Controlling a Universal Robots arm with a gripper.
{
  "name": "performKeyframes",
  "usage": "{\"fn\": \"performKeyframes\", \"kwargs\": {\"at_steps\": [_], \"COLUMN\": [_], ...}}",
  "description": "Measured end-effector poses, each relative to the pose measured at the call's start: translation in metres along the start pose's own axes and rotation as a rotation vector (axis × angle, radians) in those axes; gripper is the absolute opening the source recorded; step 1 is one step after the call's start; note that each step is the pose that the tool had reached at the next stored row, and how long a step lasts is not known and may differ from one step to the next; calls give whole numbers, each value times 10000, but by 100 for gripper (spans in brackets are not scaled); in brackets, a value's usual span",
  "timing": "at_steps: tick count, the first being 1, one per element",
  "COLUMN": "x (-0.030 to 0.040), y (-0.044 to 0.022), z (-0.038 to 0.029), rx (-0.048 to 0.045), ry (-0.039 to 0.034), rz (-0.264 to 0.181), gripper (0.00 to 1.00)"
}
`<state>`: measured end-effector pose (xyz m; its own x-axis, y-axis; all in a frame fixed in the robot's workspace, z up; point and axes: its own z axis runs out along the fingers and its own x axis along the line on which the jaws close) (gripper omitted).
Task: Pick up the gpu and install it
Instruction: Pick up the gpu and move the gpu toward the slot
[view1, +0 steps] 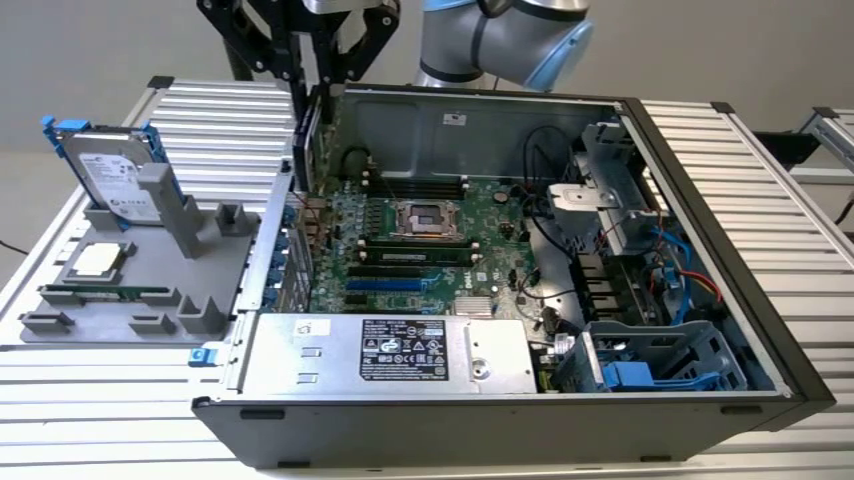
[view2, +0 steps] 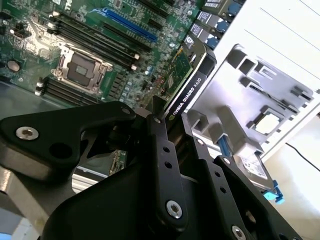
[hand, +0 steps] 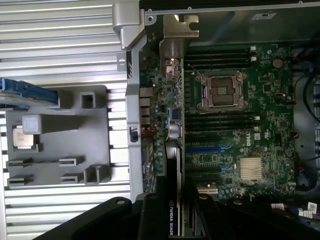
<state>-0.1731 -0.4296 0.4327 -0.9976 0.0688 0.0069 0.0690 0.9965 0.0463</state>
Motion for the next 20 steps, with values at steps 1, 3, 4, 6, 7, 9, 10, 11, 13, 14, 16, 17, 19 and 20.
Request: {"fn": "performKeyframes", "kwargs": {"at_steps": [1,3,4,6,7,9,10,11,13,14,16,17,19,20], "x": [-9,-25,-34,-52,-62,-80,-89,-100,-121,-132,-153,-165,-188,-200], "y": [1,2,2,4,4,6,6,7,9,9,11,12,13,14], "z": [0,0,1,0,0,0,0,0,0,0,0,0,0,0], "rx": [-1,0,-1,-1,-1,-1,-1,0,-1,-1,0,0,0,-1], "ry": [-1,-1,-1,-1,-1,-1,0,0,0,0,0,0,0,1], "rz": [0,0,0,0,0,0,0,0,0,0,1,1,0,0], "gripper": [0,0,0,0,0,0,0,0,0,0,0,0,0,0]}}
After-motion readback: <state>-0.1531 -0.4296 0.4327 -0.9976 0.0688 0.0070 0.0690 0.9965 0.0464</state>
